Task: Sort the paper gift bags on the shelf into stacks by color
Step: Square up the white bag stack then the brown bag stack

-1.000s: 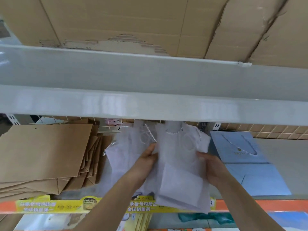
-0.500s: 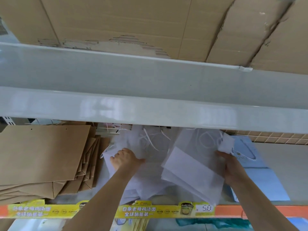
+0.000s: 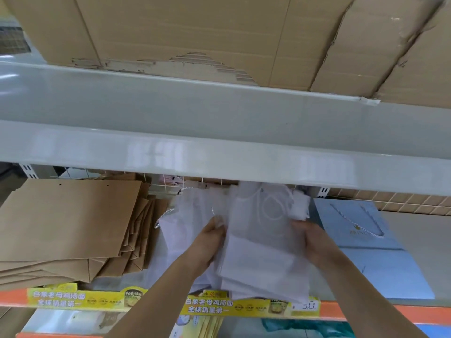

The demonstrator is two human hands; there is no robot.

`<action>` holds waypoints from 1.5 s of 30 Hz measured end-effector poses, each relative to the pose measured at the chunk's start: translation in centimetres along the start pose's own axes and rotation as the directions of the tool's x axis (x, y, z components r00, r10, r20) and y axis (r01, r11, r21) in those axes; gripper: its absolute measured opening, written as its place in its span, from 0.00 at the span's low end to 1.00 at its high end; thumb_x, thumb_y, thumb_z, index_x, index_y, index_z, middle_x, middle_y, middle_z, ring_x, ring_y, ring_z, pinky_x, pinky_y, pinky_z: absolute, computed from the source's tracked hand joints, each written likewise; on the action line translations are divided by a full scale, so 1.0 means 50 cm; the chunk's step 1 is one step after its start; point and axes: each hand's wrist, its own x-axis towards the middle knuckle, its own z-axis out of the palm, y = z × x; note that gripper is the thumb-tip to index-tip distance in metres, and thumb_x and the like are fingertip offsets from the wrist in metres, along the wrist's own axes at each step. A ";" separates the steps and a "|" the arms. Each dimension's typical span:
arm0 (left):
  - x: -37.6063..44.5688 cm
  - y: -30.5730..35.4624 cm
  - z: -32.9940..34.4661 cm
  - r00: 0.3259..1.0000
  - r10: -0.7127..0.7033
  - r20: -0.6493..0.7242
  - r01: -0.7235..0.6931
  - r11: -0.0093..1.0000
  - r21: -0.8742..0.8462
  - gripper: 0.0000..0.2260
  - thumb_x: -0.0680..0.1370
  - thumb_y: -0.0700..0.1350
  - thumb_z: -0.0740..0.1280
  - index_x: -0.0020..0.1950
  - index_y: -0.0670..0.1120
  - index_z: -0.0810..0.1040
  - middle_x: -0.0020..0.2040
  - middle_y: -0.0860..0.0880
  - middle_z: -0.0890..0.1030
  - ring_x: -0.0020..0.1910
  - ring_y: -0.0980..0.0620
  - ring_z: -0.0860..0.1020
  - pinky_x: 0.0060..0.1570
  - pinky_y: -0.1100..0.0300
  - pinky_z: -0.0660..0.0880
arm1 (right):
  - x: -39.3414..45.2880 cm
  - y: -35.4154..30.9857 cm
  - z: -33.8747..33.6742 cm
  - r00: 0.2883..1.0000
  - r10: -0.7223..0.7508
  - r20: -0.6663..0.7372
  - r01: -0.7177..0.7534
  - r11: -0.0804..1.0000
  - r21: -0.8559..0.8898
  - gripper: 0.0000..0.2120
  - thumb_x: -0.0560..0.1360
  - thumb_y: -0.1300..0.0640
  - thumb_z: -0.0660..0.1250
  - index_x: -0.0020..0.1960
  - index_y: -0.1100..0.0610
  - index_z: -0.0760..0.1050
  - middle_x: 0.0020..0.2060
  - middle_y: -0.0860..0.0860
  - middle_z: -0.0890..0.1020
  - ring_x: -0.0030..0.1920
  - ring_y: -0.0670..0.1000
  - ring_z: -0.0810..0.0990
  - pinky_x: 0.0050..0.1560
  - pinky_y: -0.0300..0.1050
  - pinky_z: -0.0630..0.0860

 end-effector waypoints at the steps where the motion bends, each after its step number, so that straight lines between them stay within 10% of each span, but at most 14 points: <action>1: -0.002 0.002 0.004 0.999 -0.042 0.000 0.042 0.996 -0.079 0.12 0.83 0.46 0.57 0.56 0.46 0.79 0.45 0.46 0.86 0.43 0.51 0.84 0.41 0.60 0.78 | 0.002 0.013 0.007 1.000 0.028 0.009 -0.028 1.000 -0.005 0.17 0.76 0.65 0.61 0.64 0.66 0.74 0.47 0.60 0.84 0.43 0.56 0.85 0.39 0.47 0.82; 7: 0.003 0.041 0.043 0.992 -0.124 0.029 0.127 0.988 -0.084 0.28 0.77 0.68 0.55 0.65 0.51 0.77 0.59 0.50 0.83 0.56 0.52 0.81 0.54 0.58 0.76 | 0.004 0.021 0.023 0.994 0.074 0.087 -0.070 0.996 -0.051 0.20 0.74 0.61 0.66 0.65 0.61 0.74 0.58 0.62 0.81 0.55 0.61 0.81 0.48 0.51 0.81; 9: 0.021 0.043 0.043 0.991 -0.045 -0.124 0.075 0.966 0.248 0.30 0.77 0.67 0.54 0.74 0.51 0.68 0.71 0.50 0.72 0.70 0.49 0.70 0.68 0.53 0.66 | 0.013 0.008 0.016 0.998 0.009 0.065 -0.006 0.999 -0.037 0.20 0.71 0.62 0.68 0.62 0.60 0.76 0.53 0.60 0.83 0.48 0.57 0.84 0.41 0.47 0.82; 12: 0.050 0.019 0.003 0.896 0.213 -0.391 0.184 0.622 0.761 0.27 0.80 0.63 0.49 0.74 0.52 0.65 0.77 0.46 0.58 0.75 0.46 0.55 0.71 0.48 0.53 | 0.032 0.000 0.002 0.994 -0.111 0.004 0.111 0.989 -0.102 0.20 0.70 0.62 0.69 0.62 0.58 0.77 0.50 0.55 0.85 0.48 0.54 0.85 0.40 0.46 0.81; 16: 0.058 -0.029 -0.029 0.812 0.249 -0.528 0.342 0.530 0.776 0.27 0.78 0.61 0.57 0.70 0.44 0.65 0.74 0.42 0.63 0.72 0.42 0.60 0.67 0.49 0.60 | 0.057 0.023 0.001 0.994 -0.087 -0.059 0.082 0.993 -0.084 0.18 0.72 0.62 0.68 0.62 0.58 0.77 0.53 0.57 0.84 0.52 0.58 0.83 0.44 0.50 0.80; 26: 0.031 -0.018 -0.002 0.718 0.280 -0.637 0.330 0.669 0.666 0.26 0.76 0.59 0.64 0.62 0.39 0.69 0.61 0.41 0.71 0.61 0.41 0.69 0.59 0.51 0.67 | 0.052 0.067 0.026 0.986 0.152 0.064 -0.147 0.986 -0.073 0.14 0.68 0.62 0.70 0.53 0.61 0.82 0.49 0.60 0.85 0.45 0.58 0.85 0.38 0.48 0.82; 31: 0.029 -0.006 0.021 0.894 0.058 -0.444 0.132 0.913 0.386 0.33 0.72 0.56 0.73 0.68 0.41 0.66 0.61 0.44 0.77 0.60 0.44 0.76 0.51 0.59 0.71 | 0.040 0.059 0.002 0.979 0.200 0.043 -0.191 0.970 -0.148 0.17 0.72 0.57 0.69 0.59 0.63 0.79 0.53 0.62 0.83 0.49 0.59 0.84 0.39 0.48 0.81; 38: 0.023 -0.028 0.053 0.999 -0.018 -0.036 0.022 0.993 0.113 0.27 0.71 0.39 0.75 0.65 0.49 0.67 0.57 0.47 0.79 0.50 0.55 0.79 0.41 0.67 0.76 | 0.017 0.048 -0.008 0.980 0.197 -0.032 -0.199 0.947 -0.251 0.18 0.67 0.56 0.69 0.54 0.63 0.80 0.45 0.60 0.84 0.44 0.58 0.84 0.40 0.48 0.79; 41: 0.027 -0.006 0.054 0.995 0.099 0.012 -0.100 0.988 0.120 0.28 0.72 0.36 0.74 0.65 0.54 0.67 0.55 0.52 0.80 0.46 0.63 0.79 0.39 0.72 0.75 | 0.015 0.031 -0.014 0.999 0.010 -0.039 -0.018 0.977 -0.211 0.08 0.68 0.59 0.69 0.46 0.57 0.82 0.42 0.55 0.85 0.43 0.56 0.83 0.36 0.46 0.79; 45: 0.025 0.085 0.040 0.934 0.353 0.046 -0.354 0.905 0.237 0.35 0.72 0.40 0.75 0.73 0.57 0.62 0.60 0.67 0.75 0.54 0.73 0.74 0.50 0.78 0.69 | 0.012 -0.036 0.023 0.909 -0.350 0.226 0.374 0.924 -0.077 0.21 0.64 0.63 0.71 0.58 0.58 0.80 0.55 0.55 0.83 0.56 0.54 0.81 0.51 0.45 0.78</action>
